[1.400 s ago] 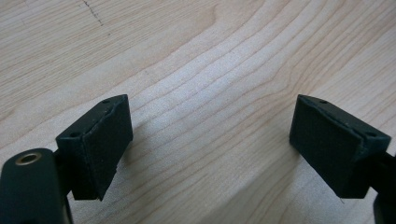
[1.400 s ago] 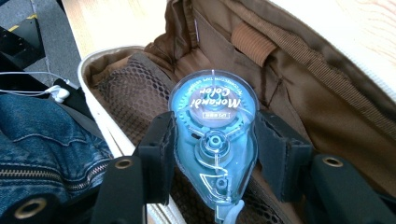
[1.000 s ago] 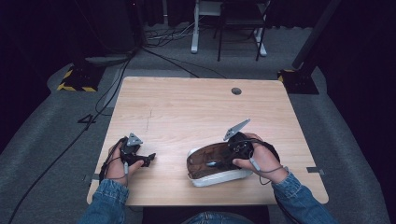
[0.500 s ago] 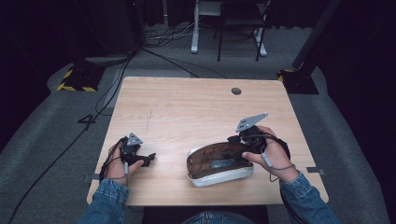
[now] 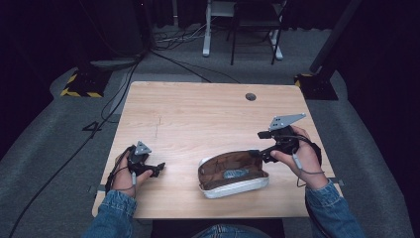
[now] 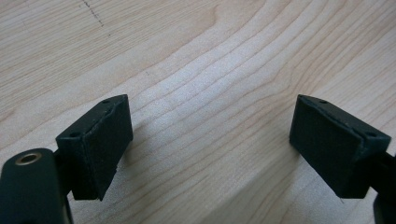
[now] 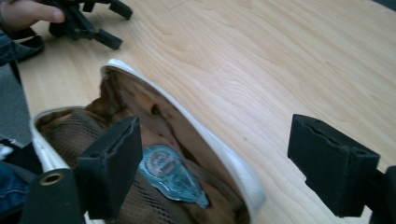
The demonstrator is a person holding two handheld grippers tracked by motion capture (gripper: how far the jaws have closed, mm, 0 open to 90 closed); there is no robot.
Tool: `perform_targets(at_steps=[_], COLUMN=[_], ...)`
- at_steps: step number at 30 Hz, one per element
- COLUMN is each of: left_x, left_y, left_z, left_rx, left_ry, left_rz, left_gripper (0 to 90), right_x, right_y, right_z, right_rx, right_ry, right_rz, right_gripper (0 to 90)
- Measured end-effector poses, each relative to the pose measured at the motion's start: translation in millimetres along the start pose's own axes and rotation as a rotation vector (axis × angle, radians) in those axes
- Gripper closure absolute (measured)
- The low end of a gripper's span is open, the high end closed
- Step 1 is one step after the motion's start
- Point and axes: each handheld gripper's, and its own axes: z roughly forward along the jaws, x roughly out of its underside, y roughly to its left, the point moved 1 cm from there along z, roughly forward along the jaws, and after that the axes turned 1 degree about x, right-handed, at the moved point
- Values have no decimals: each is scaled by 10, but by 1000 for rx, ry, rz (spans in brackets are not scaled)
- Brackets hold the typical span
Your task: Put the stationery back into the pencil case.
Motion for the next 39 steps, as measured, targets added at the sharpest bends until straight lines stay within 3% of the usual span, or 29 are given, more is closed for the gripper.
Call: perform_targets(at_steps=[16, 22, 34, 39], left_x=[-10, -13, -17, -17], left_y=[8, 7, 11, 12], left_z=[10, 13, 15, 16], left_rx=[-4, -2, -5, -5], left_ry=[-2, -3, -2, -1], left_rz=[-1, -4, -5, -3], left_gripper=[135, 135, 135, 135], right_x=[251, 381, 685, 815], right_y=[-451, -611, -936, -1031], right_z=[-106, -123, 24, 85], right_rx=[157, 193, 255, 274], right_ry=[8, 18, 67, 69], right_rz=[64, 101, 200, 206], right_gripper=[172, 173, 172, 173])
